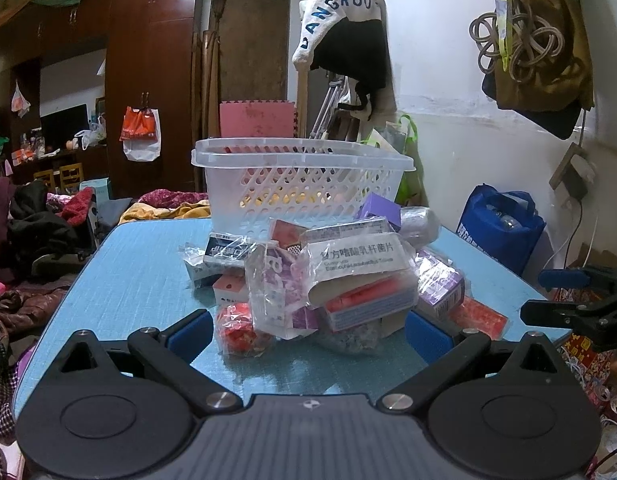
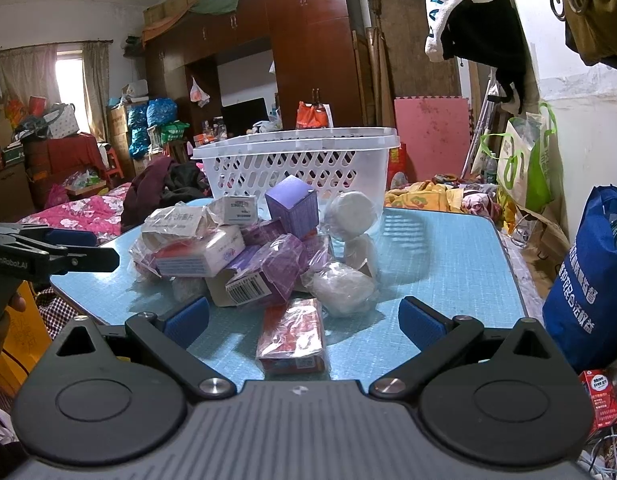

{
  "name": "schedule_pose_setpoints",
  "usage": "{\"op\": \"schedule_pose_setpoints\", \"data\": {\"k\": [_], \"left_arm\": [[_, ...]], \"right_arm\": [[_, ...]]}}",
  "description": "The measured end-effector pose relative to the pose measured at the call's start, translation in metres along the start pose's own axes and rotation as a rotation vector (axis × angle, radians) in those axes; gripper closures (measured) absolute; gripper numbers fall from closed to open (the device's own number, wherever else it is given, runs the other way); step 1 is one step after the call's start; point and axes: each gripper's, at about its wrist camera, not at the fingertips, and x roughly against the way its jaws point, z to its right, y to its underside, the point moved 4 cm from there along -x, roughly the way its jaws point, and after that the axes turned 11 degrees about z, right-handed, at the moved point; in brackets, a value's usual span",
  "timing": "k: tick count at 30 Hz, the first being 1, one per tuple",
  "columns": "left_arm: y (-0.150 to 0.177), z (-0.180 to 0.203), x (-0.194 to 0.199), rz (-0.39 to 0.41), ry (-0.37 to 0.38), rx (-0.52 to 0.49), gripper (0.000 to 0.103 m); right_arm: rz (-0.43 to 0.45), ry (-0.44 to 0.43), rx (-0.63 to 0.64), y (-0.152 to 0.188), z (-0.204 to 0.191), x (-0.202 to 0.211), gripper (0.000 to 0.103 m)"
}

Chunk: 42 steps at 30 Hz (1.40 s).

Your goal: Organize objects

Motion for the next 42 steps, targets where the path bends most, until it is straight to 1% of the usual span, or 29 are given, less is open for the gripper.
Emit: {"op": "schedule_pose_setpoints", "data": {"k": [42], "left_arm": [[0.0027, -0.0014, -0.0023, -0.008, 0.000, 0.008, 0.000]], "right_arm": [[-0.003, -0.001, 0.004, 0.0023, -0.0004, -0.0007, 0.000]]}}
